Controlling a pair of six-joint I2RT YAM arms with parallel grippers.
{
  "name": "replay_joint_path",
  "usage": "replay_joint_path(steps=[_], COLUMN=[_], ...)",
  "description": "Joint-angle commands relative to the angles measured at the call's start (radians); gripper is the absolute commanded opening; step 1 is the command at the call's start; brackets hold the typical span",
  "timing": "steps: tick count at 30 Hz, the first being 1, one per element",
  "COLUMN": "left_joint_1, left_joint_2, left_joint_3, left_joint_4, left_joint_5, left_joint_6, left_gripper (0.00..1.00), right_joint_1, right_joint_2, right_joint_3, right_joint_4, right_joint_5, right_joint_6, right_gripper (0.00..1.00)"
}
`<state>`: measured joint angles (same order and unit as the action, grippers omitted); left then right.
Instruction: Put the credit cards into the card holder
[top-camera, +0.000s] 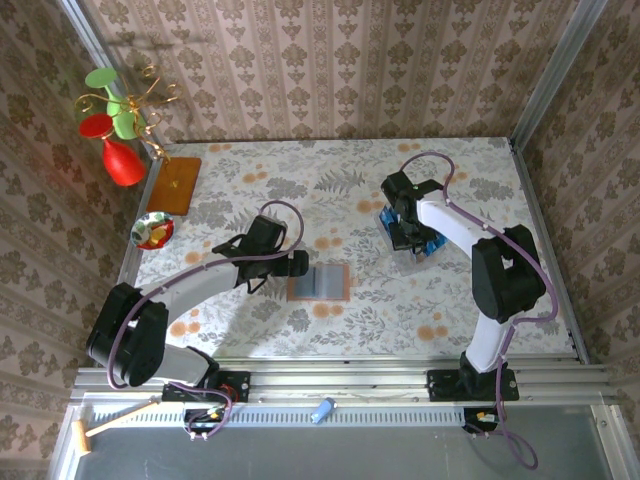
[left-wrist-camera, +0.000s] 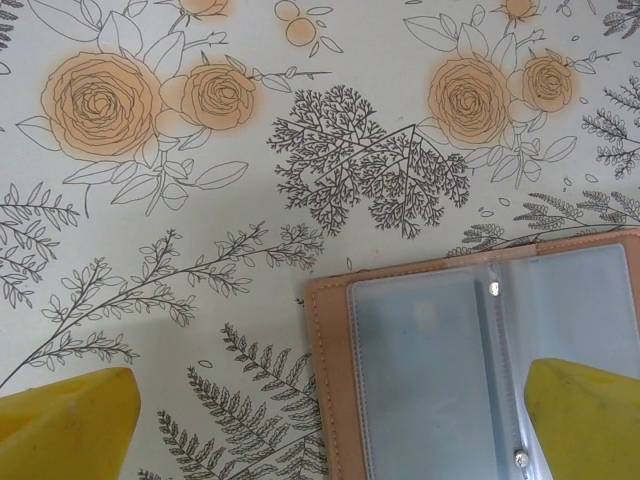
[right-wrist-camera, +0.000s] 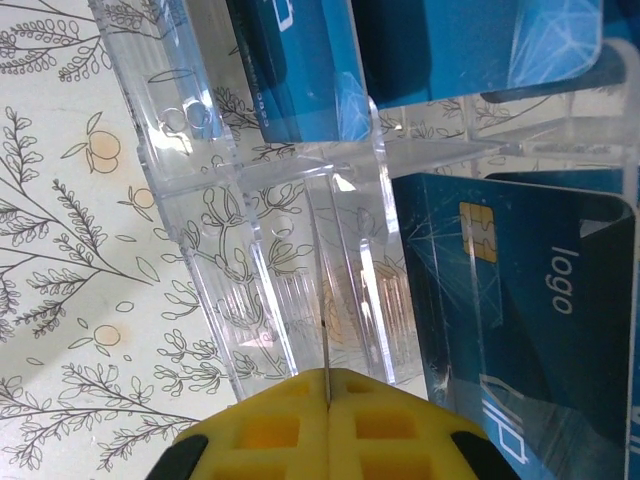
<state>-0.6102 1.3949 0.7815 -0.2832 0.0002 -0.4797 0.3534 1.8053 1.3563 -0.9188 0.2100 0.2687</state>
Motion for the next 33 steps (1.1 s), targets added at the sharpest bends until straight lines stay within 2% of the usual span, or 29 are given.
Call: replay_joint_path(steps=[1,8,15,22,27,33], left_joint_1=[-0.005,-0.006,-0.005,0.001,0.013,0.019], left_joint_2=[-0.001,0.005,0.004,0.004,0.004,0.004], left_joint_3=[0.024,0.044,0.059,0.069,0.061,0.035], left_joint_4=[-0.010,-0.033,-0.066,-0.103,-0.116,-0.114], left_joint_5=[-0.013,-0.020,-0.042,-0.080,-0.091,-0.089], left_joint_6=[-0.020,-0.010,0.012,0.025,0.030,0.027], left_gripper=[1.00,1.00,1.00,1.00,1.00,1.00], right_joint_1=[-0.005,-0.003,0.028,0.178,0.303,0.396], right_joint_2=[-0.042,-0.144,-0.268,-0.327,-0.282,-0.192], right_joint_3=[0.011,0.072,0.073,-0.076,-0.189,-0.234], right_joint_4=[-0.028,-0.073,-0.032,0.272,0.521,0.642], right_joint_5=[-0.019,-0.082,-0.226,-0.402,-0.390,-0.324], right_joint_6=[-0.009,-0.002,0.080,0.297,0.454,0.544], right_gripper=[0.01,0.00,0.00,0.00,0.00,0.00])
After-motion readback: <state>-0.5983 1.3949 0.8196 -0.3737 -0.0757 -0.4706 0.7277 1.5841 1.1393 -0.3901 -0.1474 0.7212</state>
